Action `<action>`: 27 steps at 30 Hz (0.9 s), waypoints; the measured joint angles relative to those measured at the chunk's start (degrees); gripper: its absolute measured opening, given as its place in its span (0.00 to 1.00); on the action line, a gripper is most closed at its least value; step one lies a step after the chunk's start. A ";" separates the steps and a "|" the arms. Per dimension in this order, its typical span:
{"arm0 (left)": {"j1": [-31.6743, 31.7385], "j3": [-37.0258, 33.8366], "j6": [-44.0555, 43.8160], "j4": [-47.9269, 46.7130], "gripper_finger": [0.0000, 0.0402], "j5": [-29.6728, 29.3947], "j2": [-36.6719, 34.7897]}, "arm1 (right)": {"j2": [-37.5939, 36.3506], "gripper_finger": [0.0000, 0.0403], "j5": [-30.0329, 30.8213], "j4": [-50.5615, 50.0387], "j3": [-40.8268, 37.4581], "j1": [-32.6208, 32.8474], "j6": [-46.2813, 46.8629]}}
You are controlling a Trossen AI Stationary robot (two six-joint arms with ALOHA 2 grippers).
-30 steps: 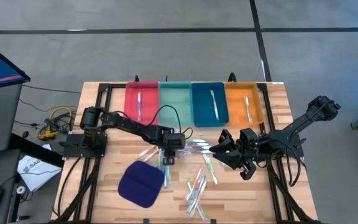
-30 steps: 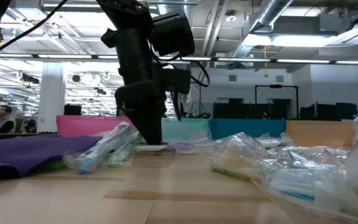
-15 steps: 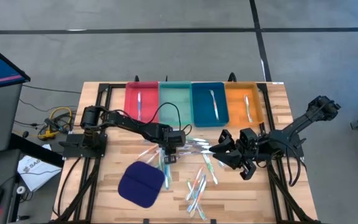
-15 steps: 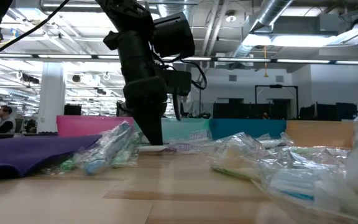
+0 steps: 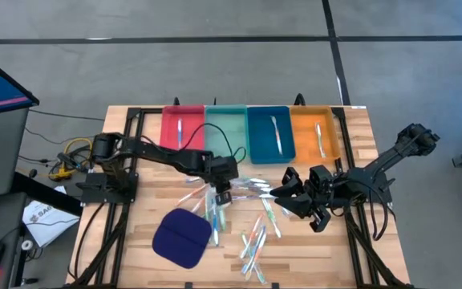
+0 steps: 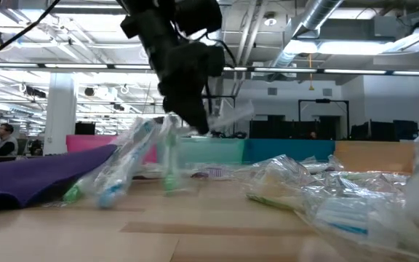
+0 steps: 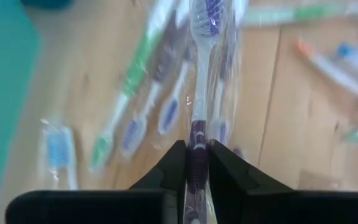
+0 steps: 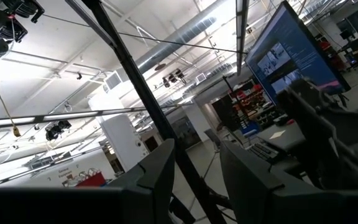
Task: Pick & Place Toothbrushes
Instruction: Put the purple toothbrush into the green bin
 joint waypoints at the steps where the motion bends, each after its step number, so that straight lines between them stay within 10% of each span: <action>1: 0.36 0.00 -0.44 0.56 0.11 -0.11 -0.76 | 0.00 0.31 0.00 0.01 0.00 0.00 0.00; 27: 3.90 0.02 -15.43 22.88 0.10 1.46 -3.08 | -0.02 0.31 0.08 -0.64 0.00 -0.17 0.00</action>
